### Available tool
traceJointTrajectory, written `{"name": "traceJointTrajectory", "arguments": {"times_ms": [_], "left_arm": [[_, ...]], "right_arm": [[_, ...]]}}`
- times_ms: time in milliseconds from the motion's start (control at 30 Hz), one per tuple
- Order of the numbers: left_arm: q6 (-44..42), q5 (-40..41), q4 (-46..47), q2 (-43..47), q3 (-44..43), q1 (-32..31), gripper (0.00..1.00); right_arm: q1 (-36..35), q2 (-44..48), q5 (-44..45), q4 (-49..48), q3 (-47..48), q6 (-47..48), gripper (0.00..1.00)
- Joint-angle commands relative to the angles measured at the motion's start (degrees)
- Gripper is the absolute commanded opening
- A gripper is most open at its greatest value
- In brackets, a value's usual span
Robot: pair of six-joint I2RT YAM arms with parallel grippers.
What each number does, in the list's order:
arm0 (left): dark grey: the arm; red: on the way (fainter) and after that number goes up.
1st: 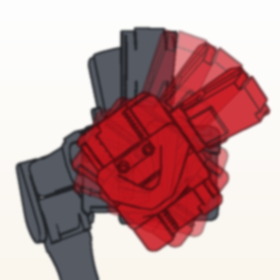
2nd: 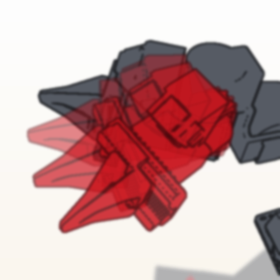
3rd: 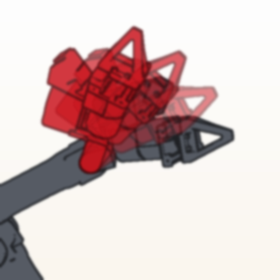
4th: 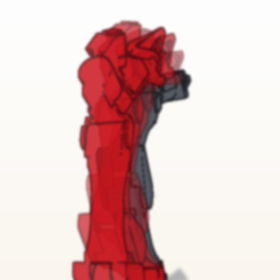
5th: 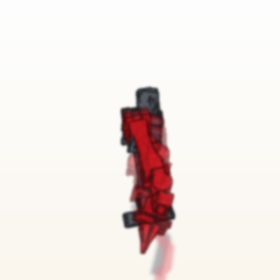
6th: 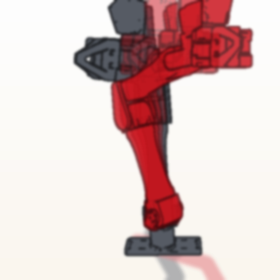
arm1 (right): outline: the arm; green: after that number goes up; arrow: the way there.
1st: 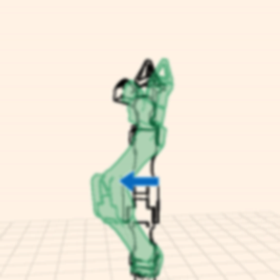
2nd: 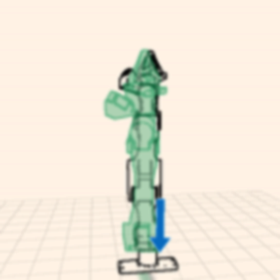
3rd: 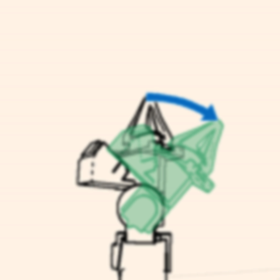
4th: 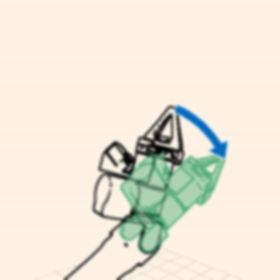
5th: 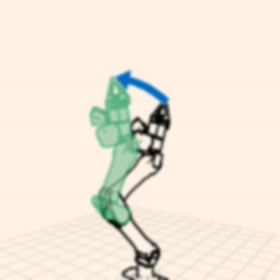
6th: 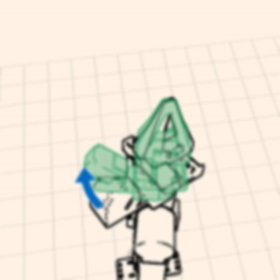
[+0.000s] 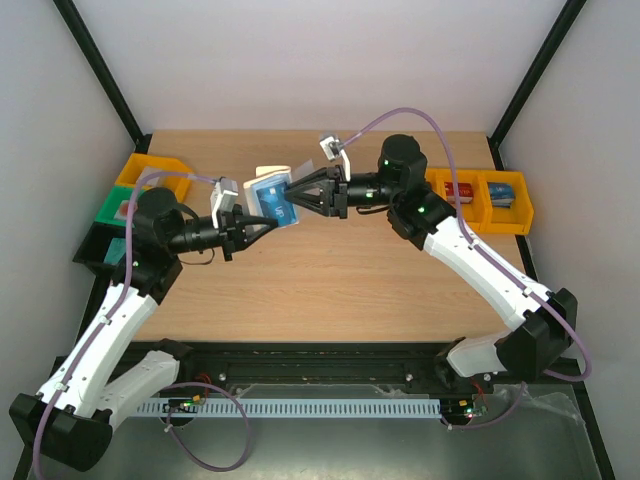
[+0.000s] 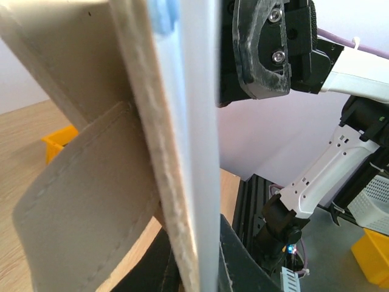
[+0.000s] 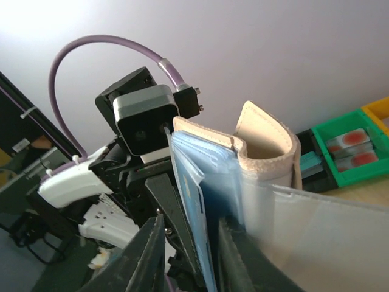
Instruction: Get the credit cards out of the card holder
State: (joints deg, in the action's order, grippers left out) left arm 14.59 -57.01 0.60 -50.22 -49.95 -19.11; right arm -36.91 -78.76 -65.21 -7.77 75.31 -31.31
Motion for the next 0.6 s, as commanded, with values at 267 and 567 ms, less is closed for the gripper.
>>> {"name": "traceJointTrajectory", "arguments": {"times_ms": [267, 567], "left_arm": [[2.8, -3.1, 7.6, 0.2, -0.2, -0.6, 0.02], [14.6, -2.5, 14.8, 0.5, 0.5, 1.9, 0.28]], "right_arm": [[-2.4, 2.5, -3.2, -2.0, -1.5, 1.9, 0.02], [-0.5, 3.7, -3.2, 0.4, -1.2, 2.9, 0.02]]}}
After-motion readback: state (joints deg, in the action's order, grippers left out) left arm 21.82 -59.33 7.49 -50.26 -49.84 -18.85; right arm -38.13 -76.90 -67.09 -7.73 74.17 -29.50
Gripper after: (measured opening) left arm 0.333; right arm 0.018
